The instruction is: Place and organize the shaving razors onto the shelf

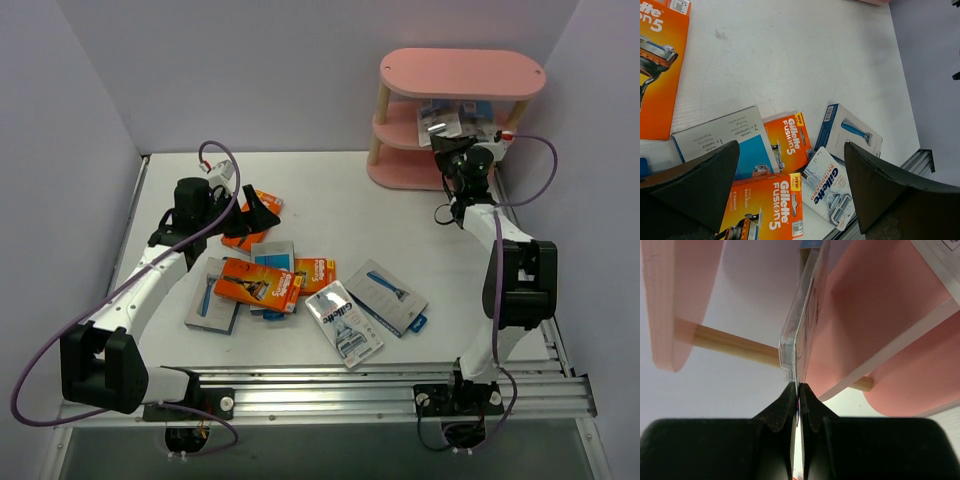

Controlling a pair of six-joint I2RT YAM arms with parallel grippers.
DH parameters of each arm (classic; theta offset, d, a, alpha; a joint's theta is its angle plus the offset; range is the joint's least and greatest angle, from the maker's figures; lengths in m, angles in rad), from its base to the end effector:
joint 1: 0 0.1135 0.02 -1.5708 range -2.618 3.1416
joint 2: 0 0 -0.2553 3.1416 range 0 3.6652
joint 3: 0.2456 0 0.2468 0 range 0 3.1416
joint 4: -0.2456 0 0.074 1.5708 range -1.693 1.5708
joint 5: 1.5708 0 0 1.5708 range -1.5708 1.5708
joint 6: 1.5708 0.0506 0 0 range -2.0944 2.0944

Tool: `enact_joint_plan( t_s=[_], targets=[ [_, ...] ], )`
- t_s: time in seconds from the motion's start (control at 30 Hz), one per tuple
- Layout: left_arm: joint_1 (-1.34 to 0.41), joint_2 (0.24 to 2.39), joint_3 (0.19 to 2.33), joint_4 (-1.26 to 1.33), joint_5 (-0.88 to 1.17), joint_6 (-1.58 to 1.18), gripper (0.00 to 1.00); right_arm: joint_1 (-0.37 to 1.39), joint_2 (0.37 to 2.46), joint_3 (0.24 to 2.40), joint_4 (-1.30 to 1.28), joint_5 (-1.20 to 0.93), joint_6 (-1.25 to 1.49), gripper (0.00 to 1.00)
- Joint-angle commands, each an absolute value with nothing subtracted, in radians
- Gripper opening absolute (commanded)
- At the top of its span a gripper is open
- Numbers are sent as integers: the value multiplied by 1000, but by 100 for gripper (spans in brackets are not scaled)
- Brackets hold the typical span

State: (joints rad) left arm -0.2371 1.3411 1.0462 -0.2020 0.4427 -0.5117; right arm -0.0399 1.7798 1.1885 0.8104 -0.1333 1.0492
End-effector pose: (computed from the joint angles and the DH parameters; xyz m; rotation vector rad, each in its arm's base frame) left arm 0.2998 -0.0947 0.2929 -0.0088 2.1442 -0.9078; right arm 0.4263 -0.0103 0.3066 0.6308 1.2683 0.9337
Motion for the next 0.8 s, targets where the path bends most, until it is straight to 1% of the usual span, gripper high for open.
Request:
enact_joint_plan(
  t_s=[0.0, 0.23, 0.5, 0.53, 0.77],
  targets=[
    [-242, 1345, 1088, -192, 466, -502, 94, -48, 1795, 1265, 830, -103, 1039, 0],
    [-241, 1348, 1088, -192, 476, -506, 94, -55, 1841, 1313, 788, -103, 1042, 0],
    [-242, 1351, 1089, -193, 480, -506, 94, -66, 1835, 1315, 749, -72, 1031, 2],
    [-241, 1351, 1089, -195, 480, -506, 94, -69, 1835, 1315, 749, -71, 1032, 0],
    [-241, 1358, 1091, -196, 482, -503, 94, -92, 1847, 1310, 756, -94, 1045, 0]
  ],
)
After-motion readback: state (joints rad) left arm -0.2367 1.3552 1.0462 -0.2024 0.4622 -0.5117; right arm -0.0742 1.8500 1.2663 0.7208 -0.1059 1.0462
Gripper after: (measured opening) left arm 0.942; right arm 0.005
